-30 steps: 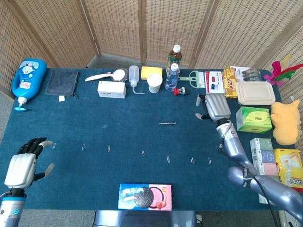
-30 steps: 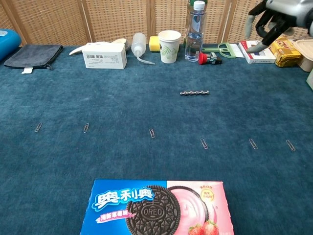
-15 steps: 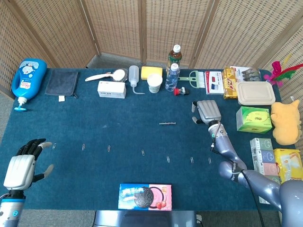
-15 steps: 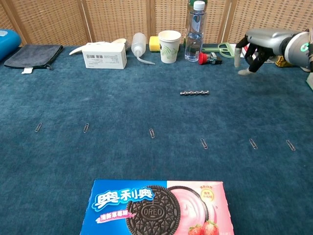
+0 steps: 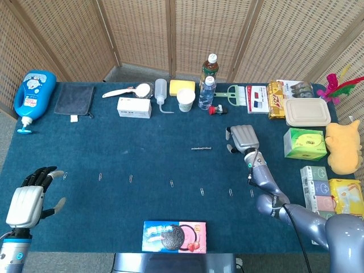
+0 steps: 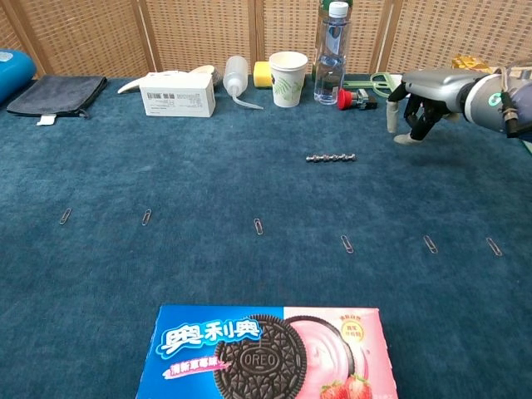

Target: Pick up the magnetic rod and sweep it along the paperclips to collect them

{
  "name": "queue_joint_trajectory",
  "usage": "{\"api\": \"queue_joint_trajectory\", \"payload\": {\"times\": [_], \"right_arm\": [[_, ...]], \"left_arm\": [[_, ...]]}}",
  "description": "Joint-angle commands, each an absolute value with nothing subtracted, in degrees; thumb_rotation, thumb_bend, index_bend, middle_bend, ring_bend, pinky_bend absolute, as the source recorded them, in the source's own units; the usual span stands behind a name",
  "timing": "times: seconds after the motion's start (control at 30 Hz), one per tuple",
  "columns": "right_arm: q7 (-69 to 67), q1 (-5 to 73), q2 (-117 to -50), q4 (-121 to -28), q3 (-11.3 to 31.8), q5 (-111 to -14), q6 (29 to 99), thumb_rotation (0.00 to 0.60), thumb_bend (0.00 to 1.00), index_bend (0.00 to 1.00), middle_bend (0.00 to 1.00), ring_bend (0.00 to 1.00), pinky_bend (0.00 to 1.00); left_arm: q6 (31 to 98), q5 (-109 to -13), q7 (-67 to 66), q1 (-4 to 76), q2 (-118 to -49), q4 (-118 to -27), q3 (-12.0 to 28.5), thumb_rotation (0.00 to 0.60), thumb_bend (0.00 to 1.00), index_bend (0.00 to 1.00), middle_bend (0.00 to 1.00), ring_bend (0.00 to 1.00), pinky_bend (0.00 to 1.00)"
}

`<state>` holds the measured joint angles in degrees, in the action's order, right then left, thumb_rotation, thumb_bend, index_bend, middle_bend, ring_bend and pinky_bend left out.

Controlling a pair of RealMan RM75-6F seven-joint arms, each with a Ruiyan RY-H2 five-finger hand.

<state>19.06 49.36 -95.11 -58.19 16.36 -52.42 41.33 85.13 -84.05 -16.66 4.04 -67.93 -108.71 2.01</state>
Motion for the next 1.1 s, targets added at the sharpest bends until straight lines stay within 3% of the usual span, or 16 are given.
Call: {"api": "queue_joint_trajectory", "payload": {"times": [0.03,1.1], "right_arm": [[21.1,50.5,-96.6,-57.1,16.0,-50.8,40.8,0.591,0.36,0.48,0.84,0.98,0.89],[31.0,54.6,-102.6,-52.6,15.3,-40.3,41.3,0.595,0.36,0.48,0.83,0.98,0.89]], "left_arm": [[85.2,-84.1,-16.4,4.0,-68.0,-108.5,1.9,0.600,0.43,0.25,0.19,0.14,0.19],[85.7,-84.4,-12.5,3.3,-68.3,-105.4,1.3,0.600,0.43,0.25,0.19,0.14,0.19]]}}
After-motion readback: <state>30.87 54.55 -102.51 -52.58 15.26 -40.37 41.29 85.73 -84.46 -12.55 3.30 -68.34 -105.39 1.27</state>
